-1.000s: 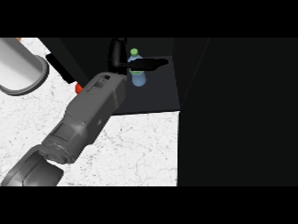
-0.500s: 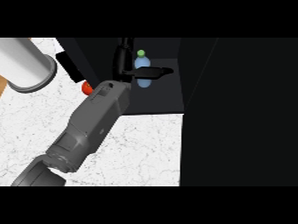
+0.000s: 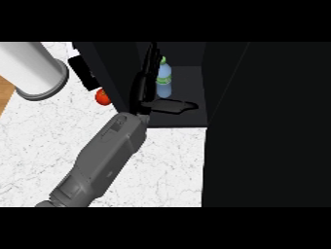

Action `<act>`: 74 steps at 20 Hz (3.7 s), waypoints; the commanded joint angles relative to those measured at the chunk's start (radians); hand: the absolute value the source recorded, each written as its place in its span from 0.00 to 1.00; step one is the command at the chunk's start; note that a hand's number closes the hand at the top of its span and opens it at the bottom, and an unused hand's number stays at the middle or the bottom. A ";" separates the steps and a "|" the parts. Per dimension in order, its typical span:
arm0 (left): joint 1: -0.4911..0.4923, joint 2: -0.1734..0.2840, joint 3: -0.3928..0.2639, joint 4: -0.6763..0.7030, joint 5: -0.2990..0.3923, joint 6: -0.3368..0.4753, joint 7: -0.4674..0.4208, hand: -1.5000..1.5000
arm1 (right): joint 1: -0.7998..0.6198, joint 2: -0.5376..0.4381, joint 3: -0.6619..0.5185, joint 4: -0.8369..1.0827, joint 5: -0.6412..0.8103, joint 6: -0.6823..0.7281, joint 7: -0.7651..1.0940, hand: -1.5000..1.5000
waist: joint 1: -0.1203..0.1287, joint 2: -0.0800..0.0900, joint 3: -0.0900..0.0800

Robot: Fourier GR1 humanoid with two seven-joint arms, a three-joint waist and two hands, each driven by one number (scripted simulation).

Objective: Pick up the bottled water, place it into the cabinet and close the cabinet

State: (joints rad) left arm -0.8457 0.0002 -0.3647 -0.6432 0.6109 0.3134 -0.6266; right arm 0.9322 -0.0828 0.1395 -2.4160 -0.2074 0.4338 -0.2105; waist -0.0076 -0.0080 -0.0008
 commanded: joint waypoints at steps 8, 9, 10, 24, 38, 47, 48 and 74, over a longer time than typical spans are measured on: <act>0.332 0.069 -0.147 -0.532 0.010 -0.048 0.104 0.00 | 0.050 0.002 0.038 -0.136 0.053 -0.038 0.047 0.00 | 0.022 -0.004 0.000; 0.357 0.030 -0.178 -0.521 -0.019 -0.038 0.058 0.00 | 0.064 0.001 0.059 -0.160 0.082 -0.039 0.045 0.00 | 0.011 -0.002 0.000; 0.422 0.058 -0.202 -0.570 -0.018 -0.070 0.058 0.00 | 0.051 -0.028 0.027 -0.135 0.046 -0.019 0.044 0.00 | 0.017 -0.001 0.000; 0.733 0.279 -0.199 -0.969 -0.001 -0.044 0.161 0.00 | 0.027 -0.236 0.127 -0.182 0.222 0.198 -0.010 1.00 | 0.016 -0.002 0.000; 1.032 0.480 -0.005 -1.201 0.187 -0.185 0.130 0.00 | -0.003 -0.331 0.443 -0.302 0.362 0.272 0.055 1.00 | 0.027 -0.011 -0.006; 1.131 0.576 0.092 -1.213 0.254 -0.296 0.115 0.00 | -0.082 -0.338 0.577 -0.263 0.345 0.214 0.152 1.00 | 0.065 -0.004 -0.016; 1.120 0.594 0.124 -1.220 0.278 -0.300 0.129 0.00 | -0.067 -0.327 0.611 -0.239 0.344 0.200 0.151 1.00 | 0.052 -0.006 -0.015; 1.181 0.738 0.221 -1.254 0.357 -0.517 0.151 0.00 | -0.417 -0.337 0.597 -0.102 0.262 0.158 0.291 0.00 | 0.247 0.040 -0.024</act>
State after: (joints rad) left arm 0.3403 0.7201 -0.1589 -1.8979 0.9591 -0.1888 -0.4840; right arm 0.6266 -0.4122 0.6136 -2.4893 -0.0140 0.5362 -0.0271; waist 0.2119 0.0289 -0.0234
